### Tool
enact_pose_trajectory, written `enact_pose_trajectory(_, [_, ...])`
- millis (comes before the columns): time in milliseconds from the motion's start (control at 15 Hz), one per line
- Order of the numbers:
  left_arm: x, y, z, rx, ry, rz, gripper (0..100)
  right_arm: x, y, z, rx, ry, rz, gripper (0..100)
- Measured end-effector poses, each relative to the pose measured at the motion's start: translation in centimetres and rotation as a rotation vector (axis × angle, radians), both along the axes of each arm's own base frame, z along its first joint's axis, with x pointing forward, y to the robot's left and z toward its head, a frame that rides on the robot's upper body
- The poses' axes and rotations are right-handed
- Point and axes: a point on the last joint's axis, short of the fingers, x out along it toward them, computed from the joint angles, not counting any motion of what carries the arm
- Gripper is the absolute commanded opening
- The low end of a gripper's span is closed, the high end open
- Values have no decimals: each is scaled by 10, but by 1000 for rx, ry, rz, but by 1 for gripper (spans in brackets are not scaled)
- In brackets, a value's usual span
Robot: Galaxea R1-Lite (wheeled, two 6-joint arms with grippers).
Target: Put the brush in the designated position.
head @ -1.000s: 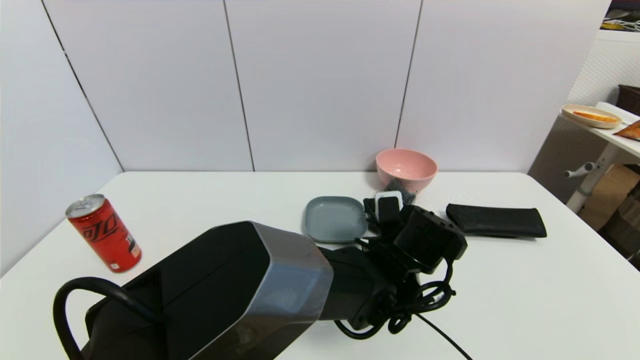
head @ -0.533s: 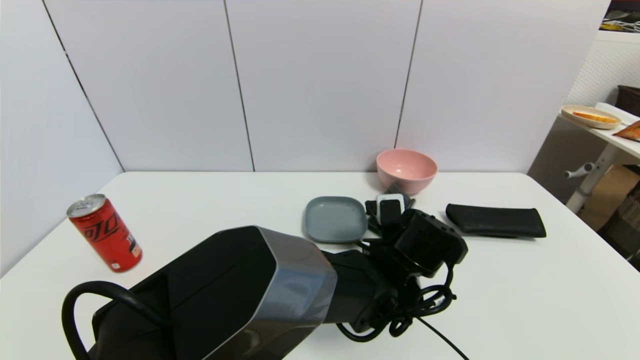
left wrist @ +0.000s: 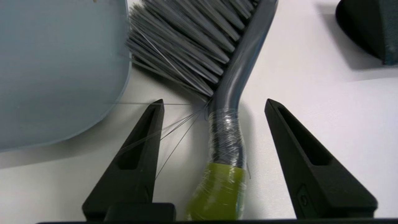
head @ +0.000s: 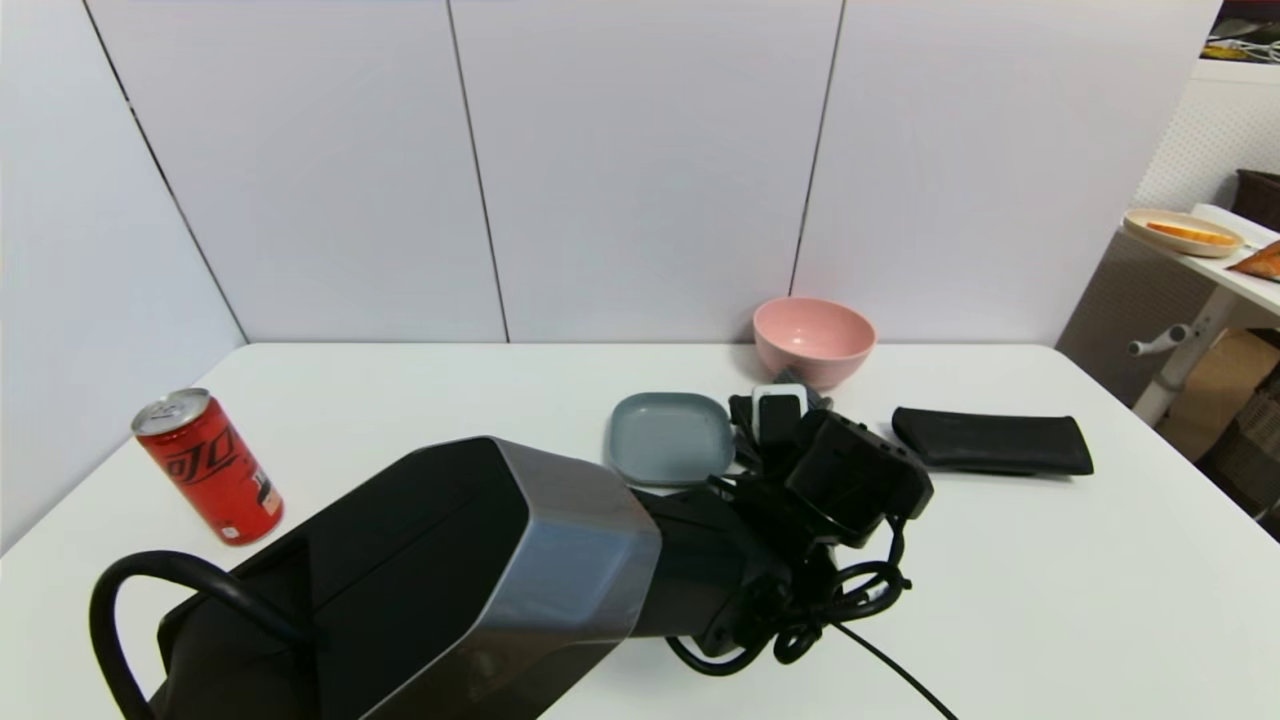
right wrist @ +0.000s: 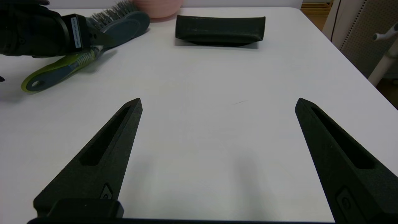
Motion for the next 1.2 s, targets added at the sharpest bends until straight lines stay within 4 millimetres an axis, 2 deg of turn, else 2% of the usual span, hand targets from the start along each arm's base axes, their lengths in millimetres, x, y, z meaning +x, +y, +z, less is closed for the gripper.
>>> enact_pose_trajectory(200, [-2, 4, 19, 24, -30, -22, 100, 0, 0, 0, 0, 0, 0, 100])
enact_pose_trajectory(400, [-9, 16, 47, 88, -59, -56, 100, 0, 0, 0, 0, 0, 0, 100])
enact_pose_trajectory(533, [-16, 29, 72, 155, -94, -92, 100, 0, 0, 0, 0, 0, 0, 100])
enact_pose_trajectory(667, [-24, 54, 99, 238, -133, -124, 100, 0, 0, 0, 0, 0, 0, 100])
enact_pose_trajectory(800, [-29, 91, 121, 300, -153, -162, 100, 0, 0, 0, 0, 0, 0, 100])
enact_pose_trajectory(1000, [-37, 172, 149, 298, -154, -275, 100, 0, 0, 0, 0, 0, 1, 100])
enact_pose_trajectory(1200, [-57, 273, 145, 283, -178, -327, 100, 0, 0, 0, 0, 0, 0, 100])
